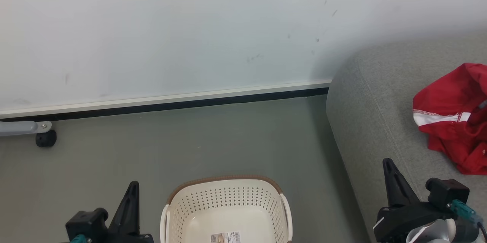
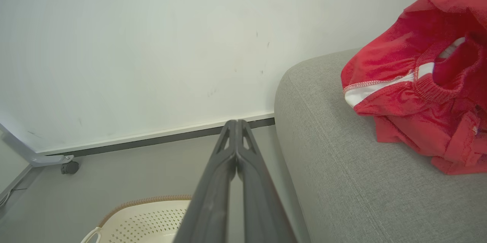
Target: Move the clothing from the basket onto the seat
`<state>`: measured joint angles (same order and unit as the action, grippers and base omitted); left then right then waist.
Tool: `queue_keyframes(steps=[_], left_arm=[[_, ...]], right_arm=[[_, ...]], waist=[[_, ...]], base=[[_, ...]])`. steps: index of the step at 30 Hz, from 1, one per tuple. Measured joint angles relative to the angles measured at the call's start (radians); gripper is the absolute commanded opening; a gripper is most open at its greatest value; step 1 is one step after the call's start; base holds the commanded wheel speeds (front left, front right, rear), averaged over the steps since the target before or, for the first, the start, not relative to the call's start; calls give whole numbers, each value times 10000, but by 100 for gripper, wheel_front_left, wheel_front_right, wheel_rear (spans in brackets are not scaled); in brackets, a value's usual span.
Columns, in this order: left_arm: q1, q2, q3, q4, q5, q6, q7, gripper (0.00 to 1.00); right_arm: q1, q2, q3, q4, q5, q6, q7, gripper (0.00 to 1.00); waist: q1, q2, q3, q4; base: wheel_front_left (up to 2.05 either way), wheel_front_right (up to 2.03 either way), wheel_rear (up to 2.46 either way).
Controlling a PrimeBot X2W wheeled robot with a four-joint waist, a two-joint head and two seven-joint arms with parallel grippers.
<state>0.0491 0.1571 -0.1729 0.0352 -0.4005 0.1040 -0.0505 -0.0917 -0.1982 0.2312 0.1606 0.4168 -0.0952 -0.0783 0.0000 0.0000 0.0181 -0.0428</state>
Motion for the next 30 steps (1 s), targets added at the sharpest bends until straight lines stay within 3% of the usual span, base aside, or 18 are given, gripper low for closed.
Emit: queue_keyframes(steps=[30], left_arm=[[-297,-359,890,851,-4157,-709,593,0]], right_arm=[[-4,518,-1223,435,4069,706,700,0]], waist=[[0,0,-54,143]], base=[[0,0,0]])
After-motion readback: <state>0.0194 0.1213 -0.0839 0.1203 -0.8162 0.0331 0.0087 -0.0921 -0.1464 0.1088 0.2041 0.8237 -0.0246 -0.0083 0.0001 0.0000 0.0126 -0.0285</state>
